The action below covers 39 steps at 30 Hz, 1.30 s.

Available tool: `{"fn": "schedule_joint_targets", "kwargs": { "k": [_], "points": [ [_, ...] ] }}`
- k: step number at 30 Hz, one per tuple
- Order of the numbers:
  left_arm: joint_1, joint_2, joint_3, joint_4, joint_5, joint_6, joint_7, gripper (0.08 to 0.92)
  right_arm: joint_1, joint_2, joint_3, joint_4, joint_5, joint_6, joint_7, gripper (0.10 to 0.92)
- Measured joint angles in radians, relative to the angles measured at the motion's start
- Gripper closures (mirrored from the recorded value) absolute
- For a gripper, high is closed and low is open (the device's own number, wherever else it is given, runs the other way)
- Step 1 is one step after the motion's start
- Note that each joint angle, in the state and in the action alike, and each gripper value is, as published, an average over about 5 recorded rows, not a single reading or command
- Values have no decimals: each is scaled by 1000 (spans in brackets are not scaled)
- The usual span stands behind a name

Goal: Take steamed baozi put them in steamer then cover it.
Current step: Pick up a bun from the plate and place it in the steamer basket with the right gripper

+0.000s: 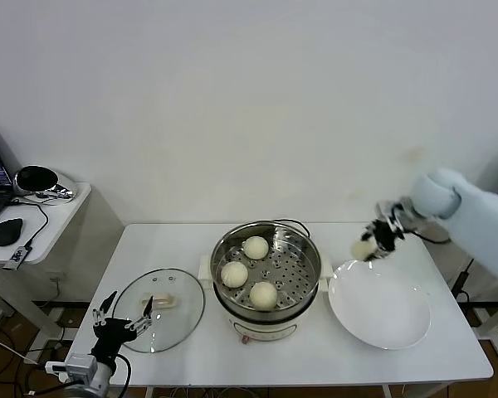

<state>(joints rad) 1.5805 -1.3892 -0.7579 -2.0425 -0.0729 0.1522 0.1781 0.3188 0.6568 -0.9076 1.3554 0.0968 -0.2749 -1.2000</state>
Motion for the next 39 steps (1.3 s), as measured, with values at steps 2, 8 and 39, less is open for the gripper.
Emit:
{"fn": "schedule_joint_targets", "kwargs": {
  "k": [2,8,39],
  "points": [
    [1,0,-1,-8,0,0,-2,177,73,28,-61,10,51,-25,-5,508],
    [2,7,-6,-19,-9,4,-5,177,229,120,-205,23,166,-90,-12,508],
    [-9,1,-2,-24,-29,18,-4,177,201,383,-367,-6,185,-260,60,508]
  ]
}}
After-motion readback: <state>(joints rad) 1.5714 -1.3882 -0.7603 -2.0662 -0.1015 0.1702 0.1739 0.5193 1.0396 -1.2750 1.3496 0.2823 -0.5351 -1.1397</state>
